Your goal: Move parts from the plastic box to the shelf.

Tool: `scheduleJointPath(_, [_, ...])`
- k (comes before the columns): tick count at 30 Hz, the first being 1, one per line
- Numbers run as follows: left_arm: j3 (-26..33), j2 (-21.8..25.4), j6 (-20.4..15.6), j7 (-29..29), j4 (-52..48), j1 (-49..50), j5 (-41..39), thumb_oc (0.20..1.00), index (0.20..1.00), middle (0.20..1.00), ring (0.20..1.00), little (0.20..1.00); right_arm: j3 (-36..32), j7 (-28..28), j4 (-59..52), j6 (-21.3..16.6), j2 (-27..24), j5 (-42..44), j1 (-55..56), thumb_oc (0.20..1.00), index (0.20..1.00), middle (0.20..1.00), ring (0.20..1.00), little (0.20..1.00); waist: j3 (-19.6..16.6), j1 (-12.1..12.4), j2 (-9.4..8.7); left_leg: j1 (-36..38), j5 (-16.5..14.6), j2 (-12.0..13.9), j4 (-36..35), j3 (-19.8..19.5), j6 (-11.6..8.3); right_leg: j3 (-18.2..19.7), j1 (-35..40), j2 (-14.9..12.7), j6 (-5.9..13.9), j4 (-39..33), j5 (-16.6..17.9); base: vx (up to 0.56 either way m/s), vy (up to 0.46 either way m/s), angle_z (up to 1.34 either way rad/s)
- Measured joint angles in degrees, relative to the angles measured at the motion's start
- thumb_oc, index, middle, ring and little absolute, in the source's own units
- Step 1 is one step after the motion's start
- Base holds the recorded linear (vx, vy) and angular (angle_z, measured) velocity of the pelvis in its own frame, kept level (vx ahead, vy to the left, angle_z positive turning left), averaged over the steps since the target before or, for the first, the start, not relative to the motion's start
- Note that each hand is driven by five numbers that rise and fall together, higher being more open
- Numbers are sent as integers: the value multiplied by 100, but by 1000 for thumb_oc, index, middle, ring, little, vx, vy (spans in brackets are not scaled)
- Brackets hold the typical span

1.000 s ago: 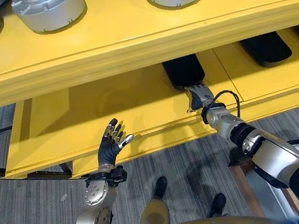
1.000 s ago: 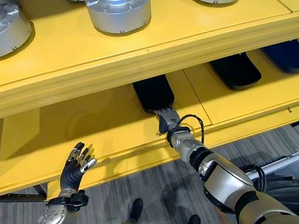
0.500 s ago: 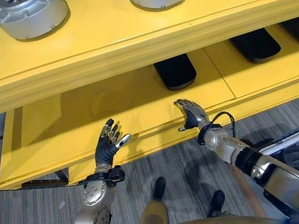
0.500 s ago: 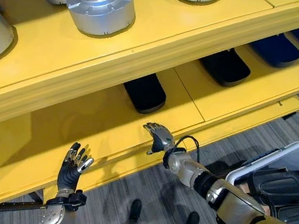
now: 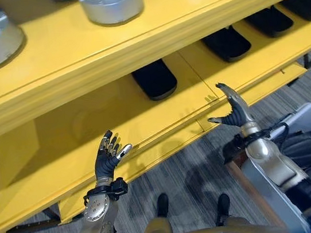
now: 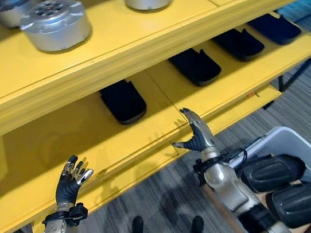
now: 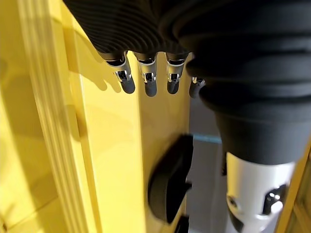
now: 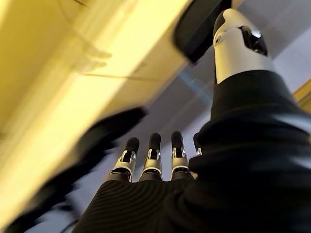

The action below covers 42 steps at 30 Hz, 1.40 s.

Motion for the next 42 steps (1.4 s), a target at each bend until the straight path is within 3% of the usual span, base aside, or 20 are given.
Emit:
scheduleJointPath(6, [8,-71,-2,-11,-1,-88,156,1000,1000,1000,1000,1000,-118,94,-359,-272,-30,361,48,1000,1000,1000,1000,1000,-78,-203,60,91,-78,144,-1,374,-21,368,-177,149,-29,0,58,-38,-26,-36])
scheduleJointPath(11, [-2,-115,-3,-12,-5,65,176,1000,1000,1000,1000,1000,-168,245,-510,-531,127,1348,287,1000,1000,1000,1000,1000,-369,-322,174,174,-107,286,-3,680,-85,648,-271,302,-55,-1,67,5,-60,-33])
scheduleJointPath(18, [-11,-177,-7,-85,-5,-49,174,1000,1000,1000,1000,1000,-209,304,-291,-531,75,1595,397,1000,1000,1000,1000,1000,-444,-469,261,324,-168,428,-4,952,-15,928,-283,447,-144,-3,87,1,-78,-21])
scheduleJointPath(23, [-81,-307,-11,-93,-5,-12,146,1000,1000,1000,1000,1000,-268,294,-292,-533,20,1617,374,1000,1000,1000,1000,1000,-477,-512,645,112,-198,560,6,1032,-29,963,-547,586,-191,-3,91,-48,-157,-10])
scheduleJointPath(26, [-329,-320,-13,-84,-5,-199,142,1000,1000,1000,1000,1000,-259,267,-292,-534,-52,1616,262,1000,1000,1000,1000,1000,-362,-501,762,-149,-120,640,49,1018,9,1040,-821,709,-283,-2,176,-54,-185,-13])
scheduleJointPath(30, [-409,-359,-14,-80,-2,-520,144,1000,1000,1000,1000,1000,-271,234,-291,-536,-56,1616,129,1000,1000,1000,1000,1000,-113,-509,712,-199,-18,838,82,863,112,1055,-876,957,-380,0,129,51,-197,-11])
scheduleJointPath(32, [-380,-425,-23,-81,0,-554,134,1000,1000,1000,1000,1000,-267,235,-290,-537,-56,1614,146,1000,1000,1000,1000,1000,-71,-459,648,-225,-11,885,194,609,150,1093,-848,1062,-480,-1,65,97,-144,-9])
scheduleJointPath(33, [-385,-426,-28,-80,5,-597,120,1000,1000,1000,1000,1000,-267,238,-288,-539,-54,1612,149,1000,1000,1000,1000,1000,16,-427,509,-229,42,856,348,200,216,1213,-791,1027,-560,-2,64,65,-65,-23])
scheduleJointPath(34, [-391,-437,-29,-80,22,-604,101,1000,1000,1000,1000,1000,-268,238,-288,-548,-61,1612,142,1000,1000,1000,1000,1000,71,-381,416,-246,136,800,472,-87,193,1274,-753,1001,-590,-1,71,124,-146,-39])
scheduleJointPath(35, [-400,-425,-46,-96,76,-616,98,1000,1000,1000,1000,1000,-255,253,-256,-573,-88,1595,111,1000,1000,1000,1000,1000,239,-216,84,-394,-149,262,715,-1157,-81,1574,-682,757,-782,31,89,90,-89,-42])
scheduleJointPath(36, [-401,-428,-47,-99,114,-588,97,1000,1000,1000,1000,1000,-250,264,-254,-584,-103,1590,100,1000,1000,1000,1000,1000,273,-140,17,-380,-185,52,578,-1468,-119,1634,-668,701,-783,31,87,101,-97,-33])
scheduleJointPath(37, [-402,-429,-45,-127,150,-507,95,1000,1000,1000,1000,1000,-241,268,-246,-599,-152,1546,90,1000,1000,1000,1000,1000,302,-141,-31,-596,-255,-268,666,-1515,-90,1658,-662,603,-774,32,79,45,-15,-18])
scheduleJointPath(38, [-400,-432,-47,-130,168,-500,95,1000,1000,1000,1000,1000,-230,283,-229,-599,-218,1524,92,1000,1000,1000,1000,1000,329,-125,-70,-744,-299,-723,645,-1868,-67,1698,-642,512,-740,30,56,52,5,-15])
scheduleJointPath(39, [-375,-421,-53,-123,165,-374,95,1000,1000,1000,1000,1000,-221,332,-228,-609,-229,1498,138,1000,1000,1000,1000,1000,313,-112,48,-981,-244,-1140,680,-1855,88,1656,-542,581,-670,30,19,45,26,-23])
scheduleJointPath(41, [-329,-409,-74,-127,106,-181,101,1000,1000,1000,1000,1000,-110,365,-190,-615,-212,1497,135,1000,1000,1000,1000,1000,223,16,240,-1043,-403,-1311,747,-2283,143,1892,-560,832,-595,114,-64,58,58,-78])
scheduleJointPath(42, [-289,-382,-72,-123,101,-115,100,1000,1000,1000,1000,1000,-75,377,-171,-624,-124,1496,117,1000,1000,1000,1000,1000,225,124,208,-1058,-241,-1363,869,-2356,230,2166,-651,931,-568,160,-82,93,108,-118])
